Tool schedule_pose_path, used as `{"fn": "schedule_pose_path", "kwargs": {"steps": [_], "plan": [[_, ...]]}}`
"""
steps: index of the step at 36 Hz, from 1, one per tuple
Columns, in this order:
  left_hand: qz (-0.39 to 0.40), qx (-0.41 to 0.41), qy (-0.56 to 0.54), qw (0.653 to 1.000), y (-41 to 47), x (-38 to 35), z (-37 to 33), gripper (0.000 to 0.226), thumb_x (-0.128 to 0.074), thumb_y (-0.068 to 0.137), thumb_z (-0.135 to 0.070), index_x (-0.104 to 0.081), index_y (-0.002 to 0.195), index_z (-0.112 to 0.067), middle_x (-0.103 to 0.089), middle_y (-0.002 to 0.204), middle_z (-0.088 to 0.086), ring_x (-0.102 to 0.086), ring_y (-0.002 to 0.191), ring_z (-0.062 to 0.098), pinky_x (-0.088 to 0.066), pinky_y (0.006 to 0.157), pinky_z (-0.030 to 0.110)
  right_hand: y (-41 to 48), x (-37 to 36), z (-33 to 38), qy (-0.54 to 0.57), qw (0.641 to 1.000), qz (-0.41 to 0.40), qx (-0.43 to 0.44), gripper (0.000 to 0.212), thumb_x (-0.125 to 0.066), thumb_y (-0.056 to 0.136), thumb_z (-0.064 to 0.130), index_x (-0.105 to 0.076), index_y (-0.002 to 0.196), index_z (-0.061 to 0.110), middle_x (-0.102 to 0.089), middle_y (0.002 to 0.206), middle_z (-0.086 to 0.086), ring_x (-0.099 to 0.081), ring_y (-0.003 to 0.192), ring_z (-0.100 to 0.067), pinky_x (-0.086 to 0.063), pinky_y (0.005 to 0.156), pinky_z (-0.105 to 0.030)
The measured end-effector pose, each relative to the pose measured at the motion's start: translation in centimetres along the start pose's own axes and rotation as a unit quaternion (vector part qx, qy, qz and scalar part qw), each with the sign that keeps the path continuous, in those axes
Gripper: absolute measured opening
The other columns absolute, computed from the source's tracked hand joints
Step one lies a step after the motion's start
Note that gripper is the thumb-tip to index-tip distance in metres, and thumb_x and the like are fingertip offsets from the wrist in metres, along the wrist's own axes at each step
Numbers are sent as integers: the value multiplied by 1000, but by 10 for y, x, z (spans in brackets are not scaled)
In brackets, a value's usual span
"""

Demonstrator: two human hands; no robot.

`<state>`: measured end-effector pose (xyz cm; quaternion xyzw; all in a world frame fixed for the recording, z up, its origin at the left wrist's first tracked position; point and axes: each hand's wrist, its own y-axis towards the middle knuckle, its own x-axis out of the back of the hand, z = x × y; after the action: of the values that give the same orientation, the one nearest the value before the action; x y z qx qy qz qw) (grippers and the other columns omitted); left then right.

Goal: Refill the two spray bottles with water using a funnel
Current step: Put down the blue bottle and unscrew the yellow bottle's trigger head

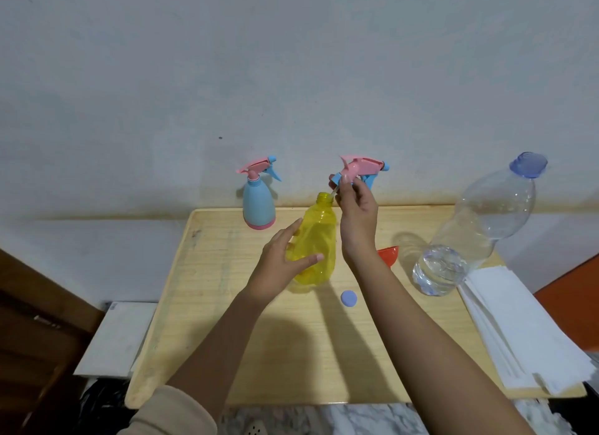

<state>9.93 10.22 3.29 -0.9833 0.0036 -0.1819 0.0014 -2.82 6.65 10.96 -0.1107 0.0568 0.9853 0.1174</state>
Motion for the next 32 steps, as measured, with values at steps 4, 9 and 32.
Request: {"fn": "schedule_pose_path", "kwargs": {"steps": [4,9,32], "plan": [[-13,12,14,1000,-2,2,14,77,-78,75,-35,-38,140,-28,-46,132,-6,-45,121,11,-39,101,29,10,0,9,-28,999,6,18,14,-49,97,25,-59,90,18,-59,91,-10,-52,86,-11,-48,89,-37],[-42,26,29,998,-5,6,37,77,-78,76,-27,-35,141,-26,-41,126,-4,-43,122,15,-37,100,29,24,6,30,-49,998,8,44,14,-47,98,22,-54,92,12,-52,99,-34,-51,84,-25,-47,94,-47],[-66,26,-20,997,-21,3,87,84,-74,64,-52,-40,137,-30,-51,132,1,-50,123,19,-44,100,50,-12,46,-105,-341,921,146,-119,31,-54,92,26,-47,68,8,-40,63,-5,-39,64,-18,-32,62,-34]]}}
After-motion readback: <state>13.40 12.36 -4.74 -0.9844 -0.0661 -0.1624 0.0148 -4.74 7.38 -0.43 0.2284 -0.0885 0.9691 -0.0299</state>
